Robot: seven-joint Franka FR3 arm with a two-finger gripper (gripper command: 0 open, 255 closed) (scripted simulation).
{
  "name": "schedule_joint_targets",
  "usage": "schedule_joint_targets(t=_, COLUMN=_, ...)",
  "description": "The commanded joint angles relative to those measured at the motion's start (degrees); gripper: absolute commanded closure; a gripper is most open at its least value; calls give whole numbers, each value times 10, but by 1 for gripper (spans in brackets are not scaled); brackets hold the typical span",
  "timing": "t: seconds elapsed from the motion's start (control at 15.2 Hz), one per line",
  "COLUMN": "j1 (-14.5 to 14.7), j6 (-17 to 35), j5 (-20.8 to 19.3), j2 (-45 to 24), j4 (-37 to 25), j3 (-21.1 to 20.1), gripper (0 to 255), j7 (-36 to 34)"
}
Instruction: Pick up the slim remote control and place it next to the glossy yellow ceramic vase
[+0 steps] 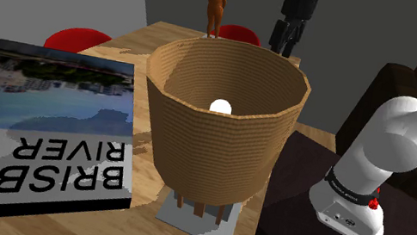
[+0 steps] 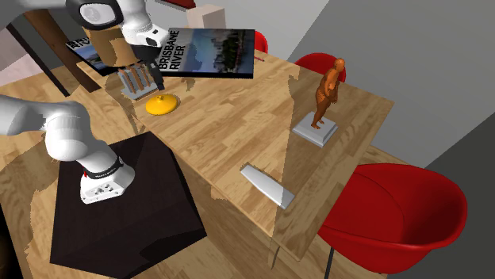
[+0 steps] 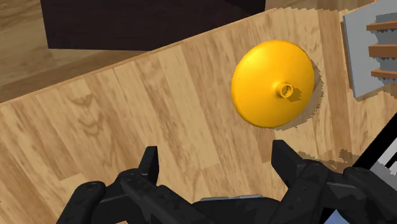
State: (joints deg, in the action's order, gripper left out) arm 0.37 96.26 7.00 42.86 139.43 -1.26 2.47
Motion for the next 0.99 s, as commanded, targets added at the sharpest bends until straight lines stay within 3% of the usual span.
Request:
schedule_joint_targets(t=0.0, j1=0, j6=0, j5=0, j2=0, j4=0, j3=0, gripper=0, j7=0)
schedule_joint_targets(t=0.92, j1=-92, j6=149, j5=-31, j2=-253, j4=-106, j3=36, gripper=0, j7=-104)
